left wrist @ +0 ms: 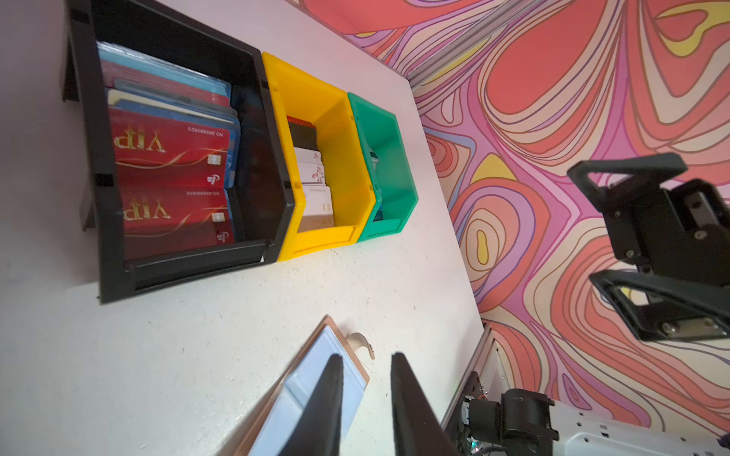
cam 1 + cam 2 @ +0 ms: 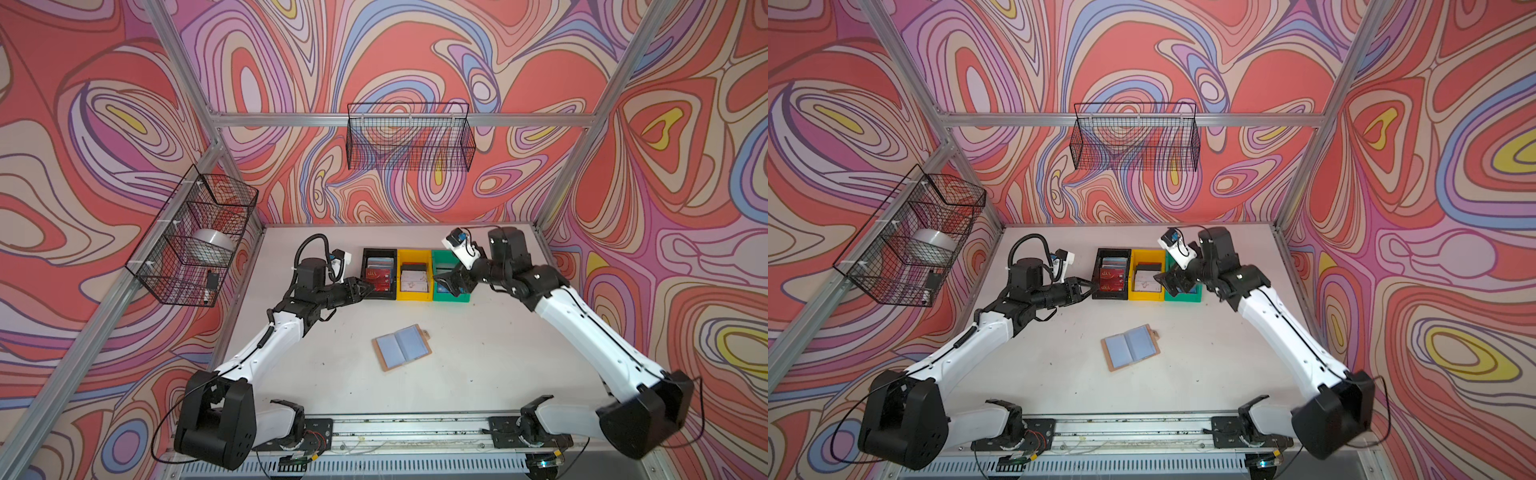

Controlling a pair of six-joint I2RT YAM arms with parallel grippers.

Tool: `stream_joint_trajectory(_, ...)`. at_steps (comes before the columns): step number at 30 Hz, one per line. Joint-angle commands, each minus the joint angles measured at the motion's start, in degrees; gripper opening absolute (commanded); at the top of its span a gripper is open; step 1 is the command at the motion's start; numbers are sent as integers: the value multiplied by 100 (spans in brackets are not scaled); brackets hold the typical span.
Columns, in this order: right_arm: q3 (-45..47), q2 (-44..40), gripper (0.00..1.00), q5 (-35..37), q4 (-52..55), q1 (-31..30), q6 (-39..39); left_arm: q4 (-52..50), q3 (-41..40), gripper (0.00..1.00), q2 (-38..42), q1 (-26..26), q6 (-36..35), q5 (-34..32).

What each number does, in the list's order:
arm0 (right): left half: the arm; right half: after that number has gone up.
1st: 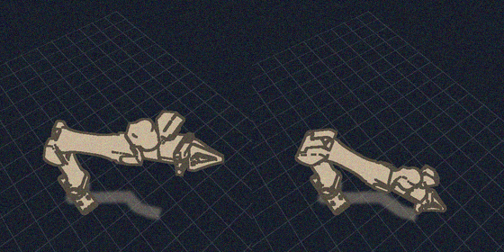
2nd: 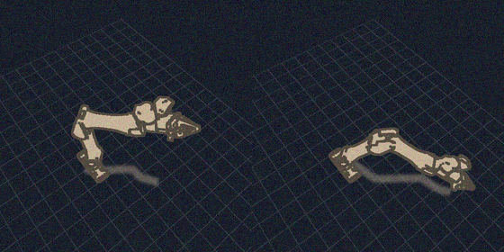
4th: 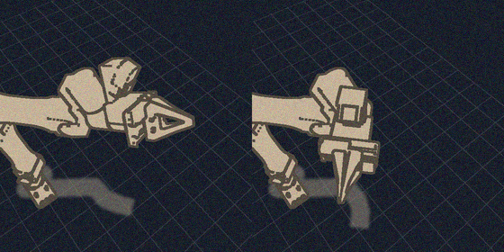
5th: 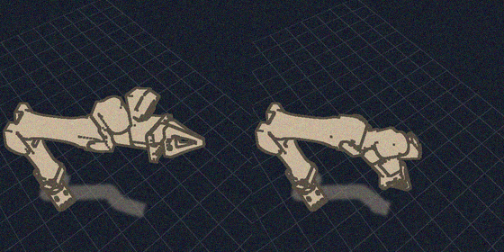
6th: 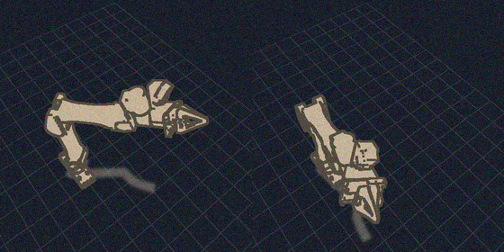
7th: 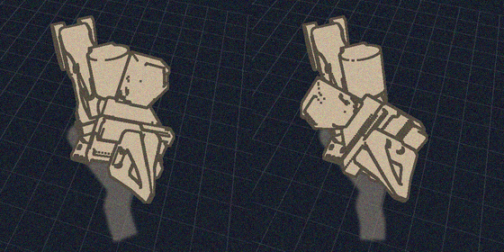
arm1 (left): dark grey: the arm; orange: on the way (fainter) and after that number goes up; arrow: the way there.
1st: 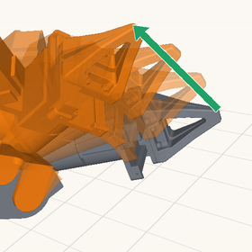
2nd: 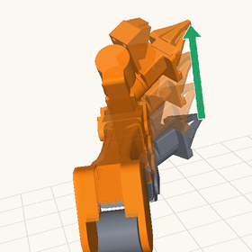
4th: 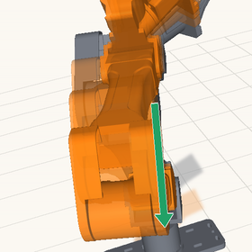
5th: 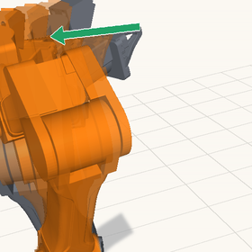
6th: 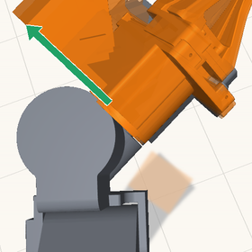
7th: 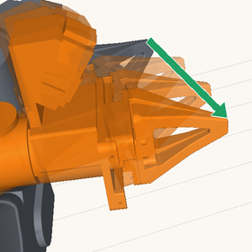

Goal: Take the credit cards out of the card holder
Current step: Place the credit card in the storage box, then reset both arms

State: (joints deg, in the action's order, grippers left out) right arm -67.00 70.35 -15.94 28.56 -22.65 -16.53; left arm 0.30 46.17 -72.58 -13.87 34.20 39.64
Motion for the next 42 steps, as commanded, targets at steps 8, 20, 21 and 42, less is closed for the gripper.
stream_joint_trajectory(8,1542,-891,98,2695,-1981,697,1736,-309,72,62,822,33,-1064,-2385)
stream_joint_trajectory(20,3500,1124,99,1688,-6172,2389,1970,38,-430,97,1694,329,-2017,-4609)
stream_joint_trajectory(21,3665,1292,98,1620,-6607,2391,1943,219,-560,97,1796,438,-2108,-4643)
stream_joint_trajectory(42,4233,2763,98,1509,-8767,2406,1816,6193,-3338,100,-914,1076,-3329,-5080)
